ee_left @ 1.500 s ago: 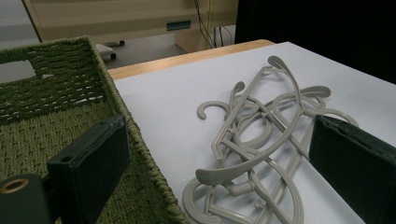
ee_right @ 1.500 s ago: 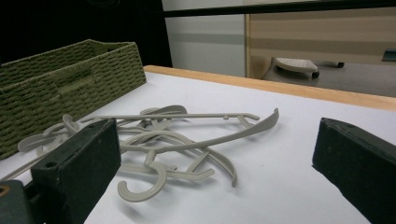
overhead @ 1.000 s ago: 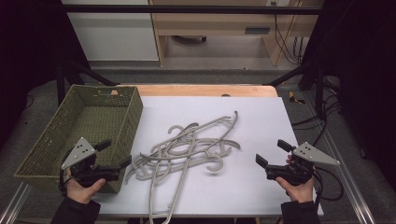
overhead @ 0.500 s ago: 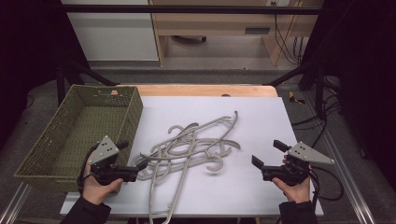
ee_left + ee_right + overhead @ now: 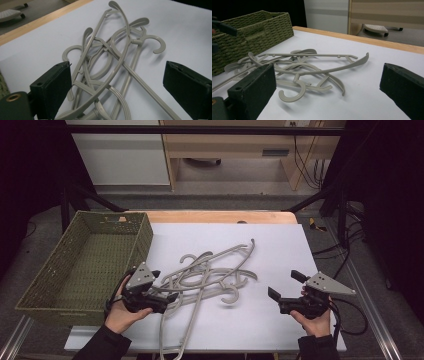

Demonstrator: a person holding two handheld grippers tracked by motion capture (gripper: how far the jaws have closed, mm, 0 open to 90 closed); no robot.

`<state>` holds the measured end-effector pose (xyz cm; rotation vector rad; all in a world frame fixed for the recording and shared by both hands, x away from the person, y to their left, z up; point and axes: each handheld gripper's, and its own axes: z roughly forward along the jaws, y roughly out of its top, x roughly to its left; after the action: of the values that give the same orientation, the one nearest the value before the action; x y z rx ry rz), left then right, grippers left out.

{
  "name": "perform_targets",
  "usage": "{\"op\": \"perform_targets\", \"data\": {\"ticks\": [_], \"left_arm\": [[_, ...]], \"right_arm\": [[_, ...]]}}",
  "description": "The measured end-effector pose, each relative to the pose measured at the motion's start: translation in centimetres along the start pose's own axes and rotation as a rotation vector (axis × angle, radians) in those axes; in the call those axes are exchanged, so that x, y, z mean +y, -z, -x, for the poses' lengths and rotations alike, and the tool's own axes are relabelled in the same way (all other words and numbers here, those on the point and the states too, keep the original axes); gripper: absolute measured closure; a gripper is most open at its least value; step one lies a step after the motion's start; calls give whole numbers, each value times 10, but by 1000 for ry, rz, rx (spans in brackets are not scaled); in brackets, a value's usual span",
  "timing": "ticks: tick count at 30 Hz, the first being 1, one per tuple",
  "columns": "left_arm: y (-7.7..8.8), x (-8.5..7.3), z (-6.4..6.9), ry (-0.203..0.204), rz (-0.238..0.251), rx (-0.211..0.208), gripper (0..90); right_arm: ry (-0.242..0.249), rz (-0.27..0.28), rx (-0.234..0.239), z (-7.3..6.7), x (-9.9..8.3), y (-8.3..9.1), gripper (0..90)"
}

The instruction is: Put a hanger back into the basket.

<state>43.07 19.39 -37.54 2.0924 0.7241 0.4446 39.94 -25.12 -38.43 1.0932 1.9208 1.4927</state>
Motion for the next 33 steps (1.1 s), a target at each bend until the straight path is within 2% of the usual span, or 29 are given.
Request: {"op": "perform_targets", "data": {"ticks": [8,11,17,24,25,27,30,33], "left_arm": [[-33,13,7,-59,-102,-34,108],[-40,15,8,-68,-122,-38,125],[-63,17,7,-115,-201,-50,166],[-79,17,7,-134,-247,-66,229],[-84,17,7,-146,-266,-71,238],[-87,17,7,-147,-269,-70,258],[-97,16,7,-164,-306,-85,302],[-102,15,6,-176,-325,-82,347]], "right_arm": [[0,-2,1,0,0,0,8],[0,-3,1,0,0,-1,8],[0,-6,2,0,0,-2,8],[3,-15,3,-1,-1,-4,8],[4,-16,4,-1,-1,-4,8],[5,-13,6,-1,-1,-4,8],[0,-11,6,-1,-1,-3,8],[4,-16,5,-1,-1,-5,8]]}}
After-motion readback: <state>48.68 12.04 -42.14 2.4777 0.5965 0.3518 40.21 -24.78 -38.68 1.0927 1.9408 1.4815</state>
